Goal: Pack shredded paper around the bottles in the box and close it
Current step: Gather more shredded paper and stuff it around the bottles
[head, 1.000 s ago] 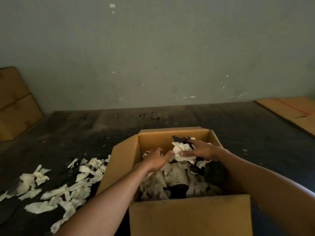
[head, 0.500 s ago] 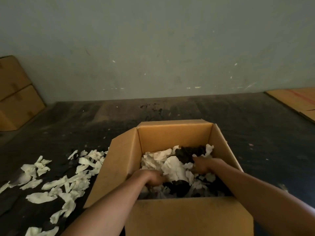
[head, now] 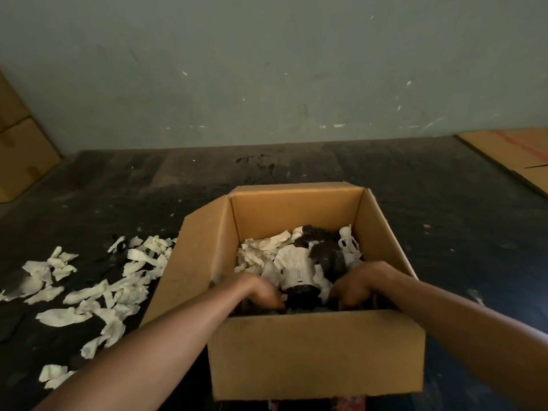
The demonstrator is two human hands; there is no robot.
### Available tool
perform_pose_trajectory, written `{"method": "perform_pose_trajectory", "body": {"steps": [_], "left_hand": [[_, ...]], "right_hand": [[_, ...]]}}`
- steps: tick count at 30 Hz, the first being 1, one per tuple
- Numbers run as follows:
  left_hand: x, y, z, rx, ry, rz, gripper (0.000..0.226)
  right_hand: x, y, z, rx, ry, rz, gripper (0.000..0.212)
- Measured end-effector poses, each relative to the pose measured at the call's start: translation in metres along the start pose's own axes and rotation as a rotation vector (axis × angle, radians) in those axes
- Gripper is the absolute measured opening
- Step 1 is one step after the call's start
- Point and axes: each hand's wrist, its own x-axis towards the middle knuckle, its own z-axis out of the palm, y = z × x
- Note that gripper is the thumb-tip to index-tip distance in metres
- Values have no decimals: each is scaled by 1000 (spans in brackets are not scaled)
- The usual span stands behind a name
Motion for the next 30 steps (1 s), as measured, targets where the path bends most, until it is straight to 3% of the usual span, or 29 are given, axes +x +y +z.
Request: {"method": "perform_pose_trajectory", "body": {"steps": [4,7,9,13,15,18,21,23,24,27,30], "left_hand": [[-14,2,-4,48,124,-14,44],[-24,1,-12,13,246,12,37],[-27,1,-11,-83,176,51,36],[-19,3,10,-50,-110,85,46],[-17,2,12,-33,-127,94,47],[-20,1,-3,-93,1,140,32],[-20,-9,-22,-233,383,217,19],[-13,-15,-32,-358,659,271,21],[-9,-16,-36,-439,694,291,31],[14,-10,-43,-443,506,203,66],[42,-8,-38,-348,344,97,71]], "right_hand": [[-8,8,-10,189,38,-48,45],[-18,11,-22,218,222,-44,25],[-15,8,-16,194,244,-22,31],[3,-8,14,-9,20,-2,44],[5,-13,10,-10,7,-42,46],[-7,-5,-21,152,33,-55,34],[-13,9,-55,276,248,3,18],[0,18,-70,314,388,32,27],[11,21,-75,302,429,31,35],[48,23,-69,217,384,81,68],[115,43,-43,184,361,91,97]]}}
